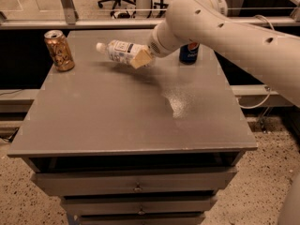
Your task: Move blue plastic bottle near orange can
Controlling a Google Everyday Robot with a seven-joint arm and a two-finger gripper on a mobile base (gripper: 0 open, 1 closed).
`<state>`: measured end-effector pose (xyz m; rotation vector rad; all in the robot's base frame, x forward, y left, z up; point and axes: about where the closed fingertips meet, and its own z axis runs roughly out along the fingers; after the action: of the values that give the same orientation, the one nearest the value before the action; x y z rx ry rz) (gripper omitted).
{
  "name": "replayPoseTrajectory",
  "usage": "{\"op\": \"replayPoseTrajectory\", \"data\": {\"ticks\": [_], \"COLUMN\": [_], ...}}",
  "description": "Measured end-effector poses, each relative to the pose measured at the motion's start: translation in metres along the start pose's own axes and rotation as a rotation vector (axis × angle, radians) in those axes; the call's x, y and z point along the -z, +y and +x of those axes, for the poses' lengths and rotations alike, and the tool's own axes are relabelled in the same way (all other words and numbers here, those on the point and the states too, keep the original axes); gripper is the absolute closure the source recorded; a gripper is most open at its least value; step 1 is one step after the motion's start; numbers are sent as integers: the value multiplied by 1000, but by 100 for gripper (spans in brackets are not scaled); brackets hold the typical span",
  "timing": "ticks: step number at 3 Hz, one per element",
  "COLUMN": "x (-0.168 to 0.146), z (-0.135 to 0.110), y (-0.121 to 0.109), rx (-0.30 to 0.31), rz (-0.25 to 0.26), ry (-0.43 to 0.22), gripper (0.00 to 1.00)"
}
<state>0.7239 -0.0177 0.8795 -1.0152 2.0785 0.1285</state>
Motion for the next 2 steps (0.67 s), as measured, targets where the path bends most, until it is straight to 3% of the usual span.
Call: {"op": "replayPoseTrajectory", "data": {"ticks": [2], "x": [-39], "z": [-35], "y": [24], "rx": [-32], "rz": [-6], "ry": [-15], "gripper": [100]}}
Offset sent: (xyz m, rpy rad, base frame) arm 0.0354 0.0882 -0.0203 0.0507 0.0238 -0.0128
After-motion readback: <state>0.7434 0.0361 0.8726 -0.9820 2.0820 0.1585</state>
